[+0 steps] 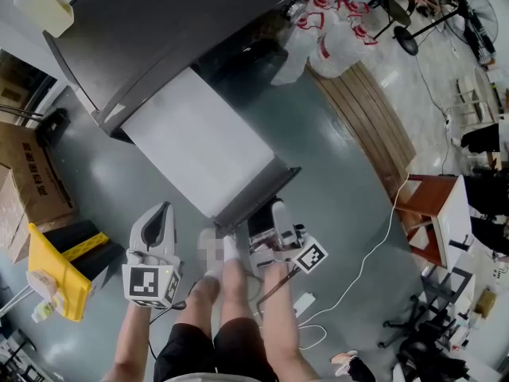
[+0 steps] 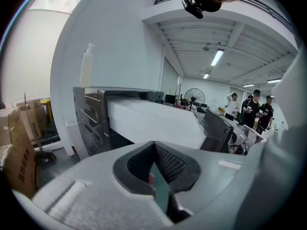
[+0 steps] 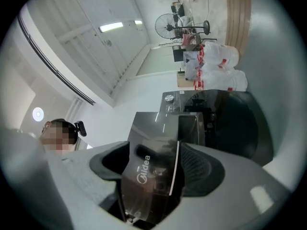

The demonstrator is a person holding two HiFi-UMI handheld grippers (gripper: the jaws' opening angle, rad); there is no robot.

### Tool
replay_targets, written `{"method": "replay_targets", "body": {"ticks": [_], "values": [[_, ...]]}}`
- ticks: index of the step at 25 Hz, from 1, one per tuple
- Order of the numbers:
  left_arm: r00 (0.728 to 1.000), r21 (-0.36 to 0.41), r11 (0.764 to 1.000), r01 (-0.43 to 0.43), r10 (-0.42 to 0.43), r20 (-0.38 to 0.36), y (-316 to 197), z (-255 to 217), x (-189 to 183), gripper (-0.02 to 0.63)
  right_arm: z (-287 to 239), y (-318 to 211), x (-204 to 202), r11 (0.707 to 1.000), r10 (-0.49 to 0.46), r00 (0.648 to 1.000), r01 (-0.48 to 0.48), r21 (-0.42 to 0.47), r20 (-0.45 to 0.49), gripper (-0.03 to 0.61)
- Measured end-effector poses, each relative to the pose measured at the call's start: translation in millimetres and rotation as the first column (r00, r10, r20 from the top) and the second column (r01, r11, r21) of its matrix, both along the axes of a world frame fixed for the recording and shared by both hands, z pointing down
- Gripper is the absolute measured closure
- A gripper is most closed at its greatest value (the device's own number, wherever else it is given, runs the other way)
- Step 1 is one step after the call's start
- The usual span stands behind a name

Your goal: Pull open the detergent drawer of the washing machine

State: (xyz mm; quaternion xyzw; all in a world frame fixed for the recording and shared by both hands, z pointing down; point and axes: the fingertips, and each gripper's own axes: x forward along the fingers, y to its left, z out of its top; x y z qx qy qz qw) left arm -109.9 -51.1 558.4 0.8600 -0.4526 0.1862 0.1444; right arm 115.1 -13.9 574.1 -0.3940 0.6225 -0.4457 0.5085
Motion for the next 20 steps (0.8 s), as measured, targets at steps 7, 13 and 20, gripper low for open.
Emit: {"method": "replay_targets", "body": {"ticks": [7, 13, 20], "values": [[0.999, 0.024, 0.999, -0.042, 0.042, -0.001, 12, -21, 13, 0.603, -29, 18, 6, 1.000, -0.001, 0.980, -0.005, -0.031, -0.201, 0.250], [0.997, 0.077, 0.994, -0.078, 0.079, -0.017, 8, -70, 31, 0.603, -76, 19, 19, 0.989, 0.003, 0.840, -0.081, -0.120, -0.543, 0.250], [0.992, 0.169, 0.980, -0.108, 0.116, -0.041, -3, -141, 50, 0.603, -159, 8, 22, 0.985, 0.020, 0.603, -0.149, -0.089, -0.797, 0.265]]}}
